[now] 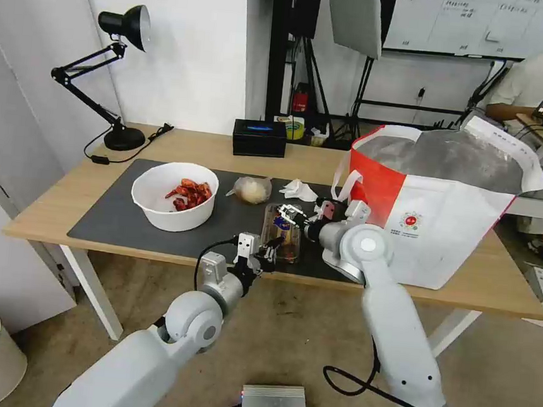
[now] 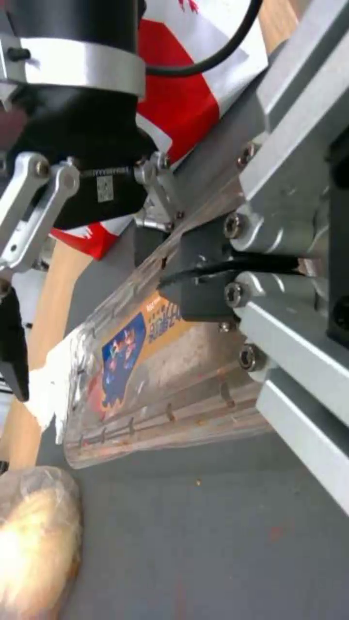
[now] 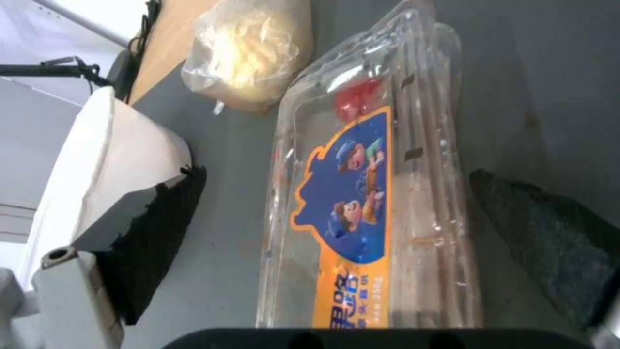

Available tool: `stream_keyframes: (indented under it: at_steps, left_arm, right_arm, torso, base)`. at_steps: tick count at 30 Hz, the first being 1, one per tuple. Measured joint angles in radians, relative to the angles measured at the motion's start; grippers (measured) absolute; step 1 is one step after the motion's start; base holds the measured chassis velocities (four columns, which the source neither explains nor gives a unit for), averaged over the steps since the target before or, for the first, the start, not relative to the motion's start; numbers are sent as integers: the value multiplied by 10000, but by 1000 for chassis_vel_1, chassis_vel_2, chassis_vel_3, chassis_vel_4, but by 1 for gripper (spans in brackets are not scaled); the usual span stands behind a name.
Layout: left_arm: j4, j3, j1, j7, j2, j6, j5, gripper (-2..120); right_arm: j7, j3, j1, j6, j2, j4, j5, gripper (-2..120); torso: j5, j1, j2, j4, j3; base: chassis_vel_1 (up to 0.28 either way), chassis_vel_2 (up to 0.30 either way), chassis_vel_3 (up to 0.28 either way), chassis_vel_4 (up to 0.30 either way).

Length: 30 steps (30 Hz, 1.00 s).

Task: Pick up the trash from the table and place it into the takeout bag.

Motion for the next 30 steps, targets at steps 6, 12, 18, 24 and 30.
stream_keyframes:
  at_steps: [6, 12, 18, 24, 30]
  left_arm:
    - [-62, -61, 36, 1, 27, -15, 0, 0]
    - [-85, -78, 36, 2, 28, -53, 0, 0]
    - [-93, -78, 58, 14, 29, -164, 4, 0]
    - [-162, -82, 81, 23, 38, -176, 7, 0]
    - [-265, -141, 125, 32, 100, -176, 3, 0]
  right_arm:
    - [-6, -73, -60, 3, 177, -97, -5, 100]
    - [-4, -80, -65, 8, 273, -229, -11, 100]
    - [1, -84, -65, 14, 275, -267, -10, 100]
    - [13, -60, -103, 28, 290, -303, -21, 84]
    - [46, -53, -146, 29, 303, -320, -29, 65]
  torso:
    - [0, 0, 0, 0, 0]
    - [0, 0, 0, 0, 0]
    - [0, -1, 0, 0, 0]
    - [-1, -2, 0, -2, 0]
    - [0, -2, -1, -1, 0]
  base:
    - [0, 0, 0, 0]
    - [0, 0, 0, 0]
    - [0, 0, 0, 0]
    - [0, 0, 0, 0]
    - [0, 0, 0, 0]
